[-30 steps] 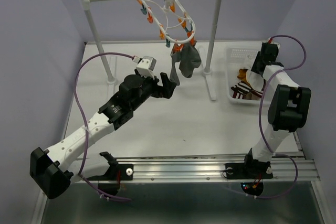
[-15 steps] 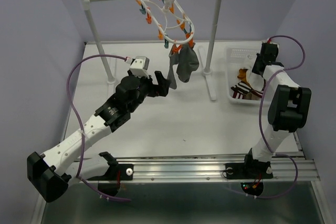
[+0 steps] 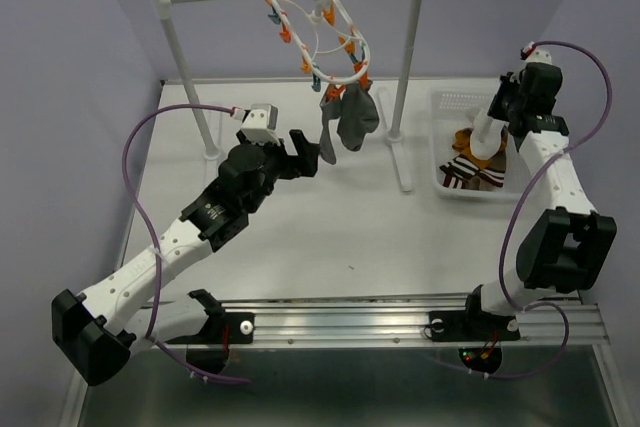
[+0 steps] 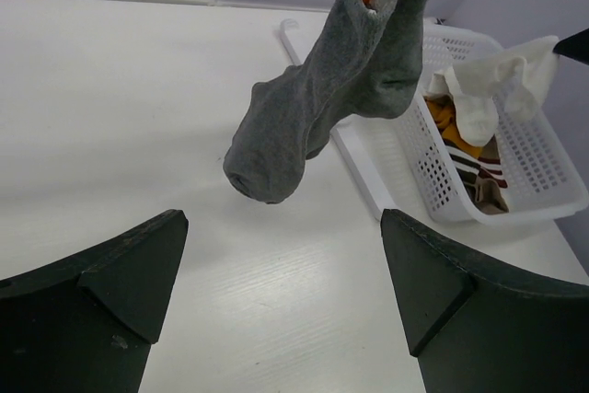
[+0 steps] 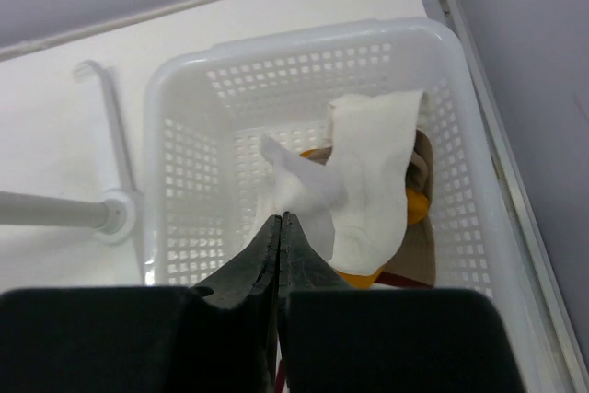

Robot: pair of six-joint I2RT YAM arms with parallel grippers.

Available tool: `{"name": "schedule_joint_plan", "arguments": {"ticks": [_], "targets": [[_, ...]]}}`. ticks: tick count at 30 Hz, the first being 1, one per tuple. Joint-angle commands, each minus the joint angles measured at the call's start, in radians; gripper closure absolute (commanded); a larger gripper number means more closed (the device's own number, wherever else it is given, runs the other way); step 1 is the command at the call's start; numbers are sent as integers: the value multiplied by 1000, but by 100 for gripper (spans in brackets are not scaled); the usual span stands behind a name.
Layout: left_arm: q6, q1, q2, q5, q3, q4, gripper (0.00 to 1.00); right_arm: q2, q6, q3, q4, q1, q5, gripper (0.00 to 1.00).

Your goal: Clip the socks to the hanger

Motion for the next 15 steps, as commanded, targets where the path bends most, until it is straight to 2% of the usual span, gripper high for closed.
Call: {"name": "schedule_joint_plan", "arguments": {"ticks": [1, 5, 7, 9, 12, 14, 15], "targets": [[4, 18, -39, -62, 22, 75, 1, -97, -11, 49, -13, -1, -229, 99], [-18, 63, -56, -75, 30, 81, 1, -171, -10, 45, -19, 22, -340, 99], [-66, 101, -62, -112, 28, 81, 1, -199, -13, 53, -56, 47, -462, 99], [-124, 129, -64, -160, 22, 52, 1, -212, 1, 50, -79, 128, -485, 99], [-224, 210, -75, -169, -8, -11, 1, -222, -59, 59, -189, 345, -347, 99], [-250, 250, -87, -181, -22, -69, 1, -202, -59, 81, -228, 424, -349, 99], [-267, 256, -108, -191, -36, -78, 1, -197, -57, 81, -242, 503, -359, 99]]}}
